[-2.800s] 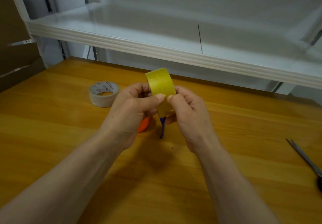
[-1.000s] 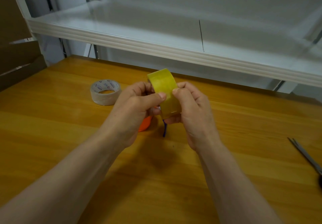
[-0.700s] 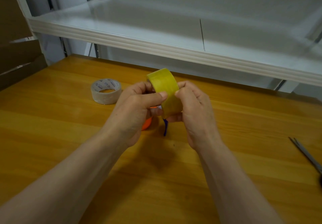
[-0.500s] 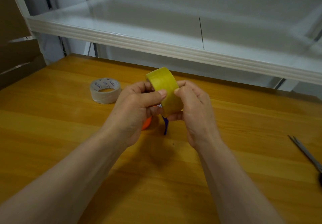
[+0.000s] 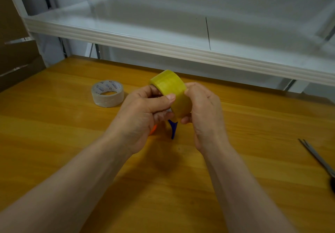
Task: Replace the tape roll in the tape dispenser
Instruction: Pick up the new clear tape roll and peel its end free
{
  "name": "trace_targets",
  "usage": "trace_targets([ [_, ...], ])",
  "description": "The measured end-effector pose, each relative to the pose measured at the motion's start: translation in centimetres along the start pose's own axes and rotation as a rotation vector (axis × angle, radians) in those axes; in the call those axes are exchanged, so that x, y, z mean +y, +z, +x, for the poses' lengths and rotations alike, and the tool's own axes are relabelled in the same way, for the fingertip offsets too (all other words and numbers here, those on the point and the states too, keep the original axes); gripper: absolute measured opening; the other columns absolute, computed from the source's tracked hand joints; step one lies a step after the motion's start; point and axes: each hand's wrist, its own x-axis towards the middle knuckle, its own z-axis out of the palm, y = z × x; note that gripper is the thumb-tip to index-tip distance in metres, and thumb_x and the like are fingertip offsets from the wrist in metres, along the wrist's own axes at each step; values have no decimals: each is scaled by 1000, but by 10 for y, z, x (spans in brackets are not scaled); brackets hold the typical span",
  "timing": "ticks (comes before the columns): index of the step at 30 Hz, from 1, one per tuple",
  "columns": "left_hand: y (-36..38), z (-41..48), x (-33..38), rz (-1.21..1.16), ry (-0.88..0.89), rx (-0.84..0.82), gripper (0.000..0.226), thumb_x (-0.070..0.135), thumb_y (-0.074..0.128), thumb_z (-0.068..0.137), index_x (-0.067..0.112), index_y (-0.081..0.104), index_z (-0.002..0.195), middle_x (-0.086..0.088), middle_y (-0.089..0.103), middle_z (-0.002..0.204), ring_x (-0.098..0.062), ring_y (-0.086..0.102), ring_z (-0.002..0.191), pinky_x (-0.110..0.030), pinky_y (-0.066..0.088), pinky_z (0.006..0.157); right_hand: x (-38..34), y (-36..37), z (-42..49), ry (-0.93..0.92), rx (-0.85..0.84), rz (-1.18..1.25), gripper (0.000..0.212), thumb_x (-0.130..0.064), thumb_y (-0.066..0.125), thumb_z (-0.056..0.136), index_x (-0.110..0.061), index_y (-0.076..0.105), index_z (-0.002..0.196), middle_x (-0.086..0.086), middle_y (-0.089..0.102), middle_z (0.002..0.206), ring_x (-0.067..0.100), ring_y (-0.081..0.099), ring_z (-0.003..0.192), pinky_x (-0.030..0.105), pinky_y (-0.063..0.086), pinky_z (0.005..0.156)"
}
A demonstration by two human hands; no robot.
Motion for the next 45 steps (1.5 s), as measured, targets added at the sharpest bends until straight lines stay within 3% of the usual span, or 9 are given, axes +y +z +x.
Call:
trace_targets([
  [7, 1, -1, -1, -28, 14, -9, 37, 16, 69, 71, 7, 68, 108, -9, 72, 97, -12, 71, 75, -18, 55, 59, -2, -1, -1, -11, -18, -2, 24, -23, 45, 84, -16, 67, 78, 0, 59, 68, 15, 54, 64, 23, 42, 45],
  [13, 0, -1, 0, -40, 34, -22, 33, 13, 68, 72, 7, 67, 105, 1, 73, 86, -7, 71, 70, -18, 55, 59, -6, 0, -4, -14, -19, 27, 21, -25, 51, 90, -19, 67, 78, -1, 60, 69, 12, 55, 62, 21, 42, 45],
  [17, 0, -1, -2, -26, 44, -21, 32, 13, 69, 72, 9, 68, 104, 1, 72, 85, -8, 69, 70, -19, 55, 60, -10, 1, -6, 14, -29, 92, 20, -7, 52, 96, -11, 62, 79, 8, 55, 72, 5, 47, 52, 17, 37, 40],
  [25, -1, 1, -3, -19, 65, -4, 30, 13, 70, 72, 11, 70, 102, 2, 72, 85, -9, 69, 73, -20, 56, 62, -11, 3, -6, 10, -38, 78, 21, -6, 51, 95, -14, 60, 78, -2, 51, 63, 4, 42, 49, 18, 33, 41],
  [28, -4, 2, -4, -2, 87, -21, 36, 12, 75, 74, 8, 68, 109, -4, 70, 94, -14, 68, 80, -22, 57, 67, -12, 3, -7, 21, -33, 103, 20, -6, 52, 96, -13, 62, 81, 2, 53, 66, 10, 45, 53, 17, 35, 41],
  [32, -4, 1, -4, 159, 171, -45, 52, 1, 82, 67, 5, 64, 116, -2, 66, 92, -11, 64, 81, -21, 56, 73, -12, 2, -7, 41, -48, 176, 18, -5, 55, 96, -14, 61, 80, -4, 60, 66, -1, 52, 51, 14, 40, 43],
  [36, -4, 1, -4, 205, 196, -43, 43, -4, 73, 74, 6, 63, 115, -1, 63, 91, -7, 62, 78, -20, 55, 73, -13, 3, -6, 95, -98, 223, 8, -4, 58, 95, -7, 65, 97, -1, 70, 76, -2, 63, 55, 13, 44, 44],
  [42, -4, 0, -5, 286, 252, -65, 41, -3, 76, 76, 5, 63, 114, -8, 63, 95, -14, 62, 85, -20, 56, 74, -10, 2, -5, 143, -114, 195, 18, -6, 61, 95, -4, 65, 113, 6, 79, 94, 5, 72, 72, 14, 48, 49],
  [45, -3, 0, -5, 302, 255, -62, 36, -7, 72, 79, 8, 64, 110, -6, 64, 93, -12, 62, 83, -19, 55, 72, -9, 0, -4, 120, -149, 167, 21, -1, 58, 94, -3, 64, 114, 7, 76, 93, 0, 70, 69, 11, 48, 50],
])
